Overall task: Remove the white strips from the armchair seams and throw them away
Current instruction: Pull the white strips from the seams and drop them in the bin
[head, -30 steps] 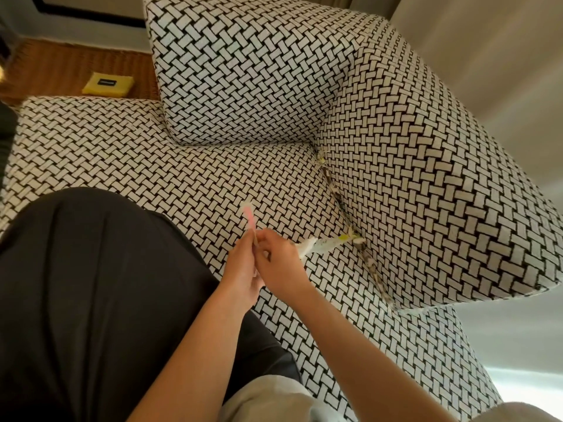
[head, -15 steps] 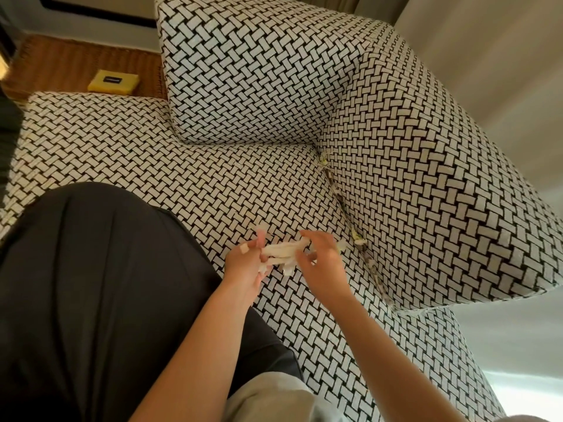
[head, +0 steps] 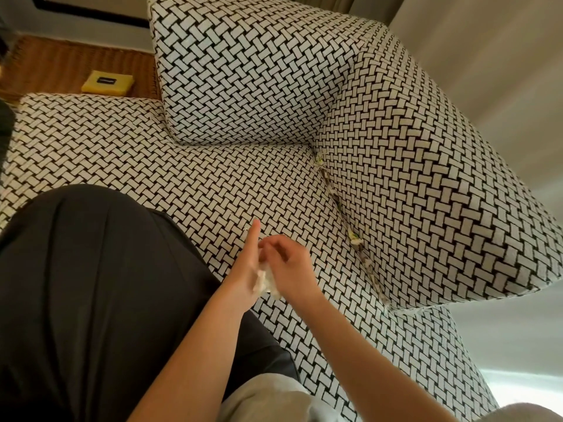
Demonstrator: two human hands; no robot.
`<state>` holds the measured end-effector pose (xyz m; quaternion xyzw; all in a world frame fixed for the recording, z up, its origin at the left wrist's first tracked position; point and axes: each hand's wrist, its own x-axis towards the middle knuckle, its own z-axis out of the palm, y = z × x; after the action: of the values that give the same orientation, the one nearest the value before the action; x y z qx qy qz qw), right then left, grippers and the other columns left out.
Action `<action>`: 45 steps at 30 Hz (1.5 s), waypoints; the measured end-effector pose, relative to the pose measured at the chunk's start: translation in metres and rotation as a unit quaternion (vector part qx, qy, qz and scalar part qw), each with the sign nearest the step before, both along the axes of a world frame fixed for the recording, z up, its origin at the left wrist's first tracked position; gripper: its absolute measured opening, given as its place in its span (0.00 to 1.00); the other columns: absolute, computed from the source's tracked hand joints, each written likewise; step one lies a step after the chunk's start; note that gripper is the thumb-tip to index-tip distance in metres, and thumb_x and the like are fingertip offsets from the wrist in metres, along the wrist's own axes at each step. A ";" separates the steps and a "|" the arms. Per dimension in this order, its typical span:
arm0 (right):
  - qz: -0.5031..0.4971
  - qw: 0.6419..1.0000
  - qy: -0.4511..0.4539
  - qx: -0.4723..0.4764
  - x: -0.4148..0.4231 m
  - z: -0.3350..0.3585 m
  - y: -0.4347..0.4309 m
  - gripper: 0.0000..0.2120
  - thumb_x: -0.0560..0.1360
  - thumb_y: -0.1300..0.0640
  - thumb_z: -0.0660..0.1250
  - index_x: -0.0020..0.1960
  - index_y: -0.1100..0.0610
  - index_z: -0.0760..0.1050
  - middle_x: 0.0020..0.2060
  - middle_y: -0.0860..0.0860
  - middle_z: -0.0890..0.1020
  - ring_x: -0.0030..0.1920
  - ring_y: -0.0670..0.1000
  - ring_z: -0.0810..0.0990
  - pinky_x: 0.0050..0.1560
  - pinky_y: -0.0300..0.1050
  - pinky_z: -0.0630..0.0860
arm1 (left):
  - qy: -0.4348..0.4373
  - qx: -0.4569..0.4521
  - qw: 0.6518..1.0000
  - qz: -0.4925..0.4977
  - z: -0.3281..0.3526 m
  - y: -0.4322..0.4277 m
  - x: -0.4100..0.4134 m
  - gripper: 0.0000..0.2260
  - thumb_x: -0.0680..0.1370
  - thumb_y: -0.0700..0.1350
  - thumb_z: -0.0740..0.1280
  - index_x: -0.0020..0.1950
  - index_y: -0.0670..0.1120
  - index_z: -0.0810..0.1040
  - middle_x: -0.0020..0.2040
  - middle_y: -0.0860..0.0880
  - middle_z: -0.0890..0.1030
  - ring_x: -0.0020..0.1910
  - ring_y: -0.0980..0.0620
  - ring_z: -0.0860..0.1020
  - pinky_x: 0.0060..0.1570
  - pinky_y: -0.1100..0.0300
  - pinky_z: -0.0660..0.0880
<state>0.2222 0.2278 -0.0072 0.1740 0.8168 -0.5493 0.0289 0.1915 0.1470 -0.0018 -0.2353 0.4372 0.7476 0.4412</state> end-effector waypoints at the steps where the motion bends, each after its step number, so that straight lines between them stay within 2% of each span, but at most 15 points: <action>1: -0.007 0.999 0.025 0.023 0.001 -0.001 -0.006 0.08 0.78 0.63 0.60 0.45 0.55 0.76 0.36 0.48 0.79 0.32 0.44 0.74 0.33 0.33 0.72 | -0.011 0.009 1.000 0.004 0.002 0.000 0.000 0.27 0.74 0.67 0.55 0.54 0.45 0.76 0.50 0.43 0.81 0.50 0.47 0.80 0.47 0.52 0.75; 6: 0.013 0.977 0.116 0.180 0.001 -0.018 -0.012 0.07 0.77 0.66 0.59 0.48 0.62 0.76 0.37 0.51 0.76 0.36 0.45 0.73 0.37 0.33 0.70 | 0.042 -0.113 0.992 -0.023 -0.005 0.000 0.001 0.26 0.76 0.65 0.56 0.58 0.46 0.77 0.53 0.44 0.81 0.54 0.46 0.79 0.55 0.50 0.76; 9: 0.021 0.970 0.096 0.222 0.002 -0.020 -0.007 0.10 0.79 0.62 0.58 0.52 0.58 0.78 0.41 0.52 0.75 0.45 0.49 0.71 0.44 0.35 0.70 | 0.047 -0.153 0.986 0.048 -0.010 0.002 -0.001 0.20 0.79 0.58 0.58 0.51 0.42 0.78 0.47 0.42 0.81 0.44 0.47 0.80 0.41 0.55 0.77; 11: 0.000 0.979 0.090 0.182 0.003 -0.017 0.000 0.12 0.79 0.62 0.56 0.55 0.57 0.77 0.47 0.52 0.76 0.50 0.47 0.71 0.48 0.30 0.69 | 0.070 -0.180 0.979 0.063 -0.013 0.003 -0.004 0.13 0.80 0.51 0.59 0.46 0.43 0.77 0.47 0.42 0.81 0.38 0.50 0.79 0.35 0.58 0.74; 14: -0.013 0.987 0.082 0.141 0.006 -0.015 0.012 0.12 0.80 0.63 0.55 0.60 0.59 0.74 0.53 0.51 0.75 0.40 0.44 0.73 0.40 0.28 0.71 | 0.101 -0.222 0.966 0.085 -0.013 0.000 -0.005 0.10 0.79 0.45 0.59 0.45 0.44 0.78 0.40 0.46 0.77 0.35 0.52 0.75 0.32 0.60 0.72; 16: 0.022 0.977 0.030 0.209 0.009 -0.019 0.019 0.13 0.80 0.60 0.57 0.64 0.58 0.70 0.57 0.51 0.71 0.35 0.43 0.72 0.36 0.31 0.72 | 0.121 -0.225 0.959 0.121 -0.013 -0.002 -0.007 0.09 0.79 0.44 0.60 0.41 0.45 0.76 0.38 0.48 0.74 0.35 0.54 0.73 0.33 0.61 0.71; 20: 0.166 0.934 -0.073 0.307 0.021 -0.024 0.021 0.20 0.77 0.56 0.63 0.67 0.56 0.65 0.61 0.50 0.66 0.53 0.48 0.75 0.54 0.37 0.74 | 0.135 -0.234 0.948 0.166 -0.015 -0.005 -0.009 0.10 0.79 0.44 0.60 0.40 0.47 0.76 0.35 0.48 0.71 0.32 0.53 0.69 0.33 0.60 0.70; 23: 0.218 0.915 -0.059 0.335 0.025 -0.027 0.016 0.13 0.77 0.57 0.63 0.61 0.58 0.69 0.57 0.51 0.72 0.50 0.49 0.75 0.48 0.36 0.73 | 0.148 -0.248 0.941 0.177 -0.016 -0.006 -0.008 0.10 0.79 0.45 0.60 0.43 0.45 0.79 0.33 0.48 0.72 0.31 0.53 0.69 0.32 0.59 0.71; 25: 0.222 0.920 -0.036 0.322 0.027 -0.031 0.014 0.06 0.78 0.58 0.61 0.52 0.60 0.74 0.49 0.53 0.76 0.43 0.48 0.75 0.40 0.33 0.70 | 0.154 -0.249 0.938 0.185 -0.017 -0.007 -0.008 0.10 0.79 0.46 0.61 0.43 0.44 0.79 0.31 0.49 0.72 0.30 0.53 0.68 0.33 0.58 0.70; 29: 0.085 0.984 -0.041 0.152 0.022 -0.019 0.016 0.10 0.78 0.58 0.61 0.43 0.62 0.77 0.34 0.51 0.77 0.30 0.44 0.71 0.31 0.32 0.70 | 0.156 -0.259 0.934 0.192 -0.018 -0.007 -0.007 0.12 0.78 0.48 0.63 0.37 0.44 0.71 0.32 0.49 0.69 0.31 0.54 0.67 0.35 0.60 0.70; 33: 0.034 0.999 -0.011 0.009 0.012 0.001 0.016 0.10 0.78 0.62 0.61 0.39 0.59 0.78 0.31 0.51 0.79 0.31 0.43 0.77 0.39 0.40 0.78 | 0.137 -0.244 0.944 0.175 -0.021 -0.004 -0.010 0.12 0.79 0.50 0.61 0.38 0.46 0.71 0.38 0.46 0.73 0.40 0.49 0.73 0.44 0.55 0.74; 35: 0.028 0.999 -0.002 -0.035 0.009 0.006 0.008 0.11 0.76 0.64 0.63 0.38 0.56 0.78 0.31 0.50 0.79 0.30 0.42 0.77 0.36 0.38 0.78 | 0.085 -0.176 0.968 0.159 -0.016 -0.003 -0.008 0.13 0.80 0.54 0.58 0.45 0.47 0.75 0.43 0.44 0.77 0.43 0.47 0.77 0.44 0.54 0.76; 38: -0.026 0.998 -0.007 -0.054 0.005 0.000 -0.004 0.10 0.73 0.64 0.68 0.37 0.51 0.78 0.33 0.48 0.80 0.33 0.44 0.79 0.37 0.35 0.78 | 0.060 -0.093 0.990 0.092 -0.008 -0.002 -0.003 0.18 0.80 0.59 0.54 0.49 0.47 0.76 0.42 0.44 0.81 0.38 0.48 0.80 0.34 0.56 0.76; 42: -0.058 0.998 0.000 -0.032 -0.002 -0.010 -0.007 0.08 0.72 0.63 0.68 0.36 0.54 0.77 0.33 0.49 0.78 0.34 0.46 0.74 0.36 0.35 0.73 | 0.100 -0.117 0.985 0.080 -0.007 0.000 -0.001 0.14 0.81 0.54 0.56 0.50 0.48 0.78 0.44 0.45 0.82 0.39 0.51 0.82 0.31 0.59 0.78; 45: -0.028 0.997 0.039 0.062 -0.001 -0.009 0.015 0.06 0.77 0.59 0.63 0.49 0.56 0.79 0.44 0.50 0.80 0.34 0.41 0.73 0.34 0.29 0.71 | 0.122 -0.168 0.974 0.090 -0.012 0.001 -0.003 0.14 0.81 0.53 0.56 0.51 0.45 0.77 0.36 0.46 0.75 0.31 0.52 0.73 0.28 0.60 0.70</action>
<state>0.2216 0.2428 -0.0158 0.1767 0.8446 -0.5045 -0.0291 0.1885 0.1477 -0.0133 -0.2519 0.5841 0.7231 0.2693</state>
